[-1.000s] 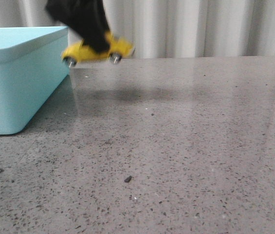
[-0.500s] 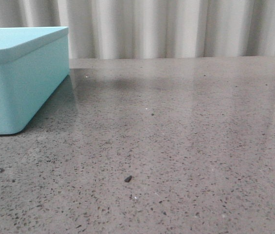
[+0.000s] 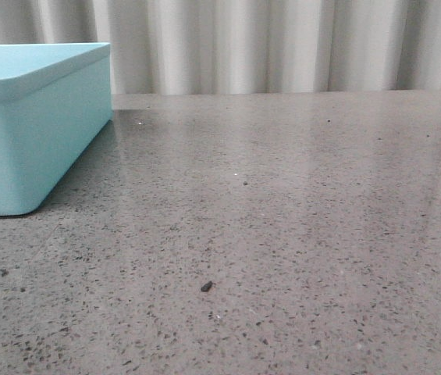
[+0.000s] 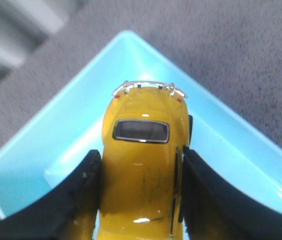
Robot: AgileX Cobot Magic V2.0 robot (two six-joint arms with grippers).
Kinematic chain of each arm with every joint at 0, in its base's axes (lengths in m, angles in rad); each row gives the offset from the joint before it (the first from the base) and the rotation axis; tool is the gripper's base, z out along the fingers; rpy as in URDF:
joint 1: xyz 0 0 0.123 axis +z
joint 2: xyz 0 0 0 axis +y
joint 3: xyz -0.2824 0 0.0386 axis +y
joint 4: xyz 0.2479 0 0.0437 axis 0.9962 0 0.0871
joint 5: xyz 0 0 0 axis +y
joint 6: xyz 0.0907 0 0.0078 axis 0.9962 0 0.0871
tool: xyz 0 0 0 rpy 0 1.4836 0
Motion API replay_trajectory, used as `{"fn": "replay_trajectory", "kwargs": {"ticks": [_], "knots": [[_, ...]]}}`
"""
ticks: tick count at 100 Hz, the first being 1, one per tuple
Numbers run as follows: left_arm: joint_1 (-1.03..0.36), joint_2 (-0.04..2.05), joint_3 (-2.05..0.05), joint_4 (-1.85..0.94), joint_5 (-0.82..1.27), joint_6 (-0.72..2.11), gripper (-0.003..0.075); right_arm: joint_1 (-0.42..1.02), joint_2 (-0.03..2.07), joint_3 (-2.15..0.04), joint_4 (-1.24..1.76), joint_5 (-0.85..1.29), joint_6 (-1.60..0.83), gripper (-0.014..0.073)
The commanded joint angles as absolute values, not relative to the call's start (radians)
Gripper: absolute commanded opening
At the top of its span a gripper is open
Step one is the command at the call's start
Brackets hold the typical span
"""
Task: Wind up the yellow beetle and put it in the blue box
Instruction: 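Lower the car into the blue box and open the left gripper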
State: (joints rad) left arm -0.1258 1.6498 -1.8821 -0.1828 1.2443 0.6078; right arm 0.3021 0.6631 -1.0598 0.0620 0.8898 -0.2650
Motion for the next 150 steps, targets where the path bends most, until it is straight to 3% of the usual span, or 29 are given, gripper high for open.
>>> {"fn": "replay_trajectory", "kwargs": {"ticks": [1, 29, 48, 53, 70, 78, 97, 104, 114, 121, 150], "knots": [[-0.116, 1.604, -1.827, -0.205, 1.193, 0.583, 0.0062, 0.304, 0.665, -1.086, 0.065, 0.833, -0.273, -0.0041], [-0.116, 1.613, -1.549, -0.188, 1.178, 0.574, 0.0062, 0.304, 0.665, -1.086, 0.065, 0.833, -0.273, -0.0041], [-0.116, 1.614, -1.477, -0.186, 1.119, 0.566, 0.0078, 0.304, 0.665, -1.086, 0.065, 0.818, -0.273, -0.0041], [-0.116, 1.614, -1.477, -0.180, 1.112, 0.566, 0.0129, 0.304, 0.665, -1.086, 0.065, 0.816, -0.273, -0.0041], [-0.116, 1.614, -1.477, -0.168, 1.089, 0.566, 0.0440, 0.304, 0.665, -1.086, 0.065, 0.812, -0.273, -0.0041], [-0.116, 1.612, -1.477, -0.179, 1.085, 0.566, 0.0487, 0.304, 0.665, -1.086, 0.065, 0.812, -0.273, -0.0041], [-0.116, 1.585, -1.502, -0.301, 1.077, 0.566, 0.0439, 0.304, 0.665, -1.086, 0.065, 0.818, -0.273, -0.0041], [-0.116, 1.553, -1.503, -0.371, 1.048, 0.561, 0.0329, 0.304, 0.659, -1.086, 0.065, 0.818, -0.273, -0.0041], [-0.116, 1.491, -1.502, -0.467, 1.040, 0.561, 0.0083, 0.304, 0.625, -1.065, 0.065, 0.784, -0.273, -0.0041], [-0.116, 1.430, -1.489, -0.511, 1.044, 0.561, -0.0021, 0.304, 0.572, -1.023, 0.062, 0.741, -0.273, -0.0041], [-0.127, 1.047, -1.240, -0.560, 0.905, 0.559, -0.0021, 0.304, 0.277, -0.770, 0.055, 0.638, -0.273, -0.0041]]}}
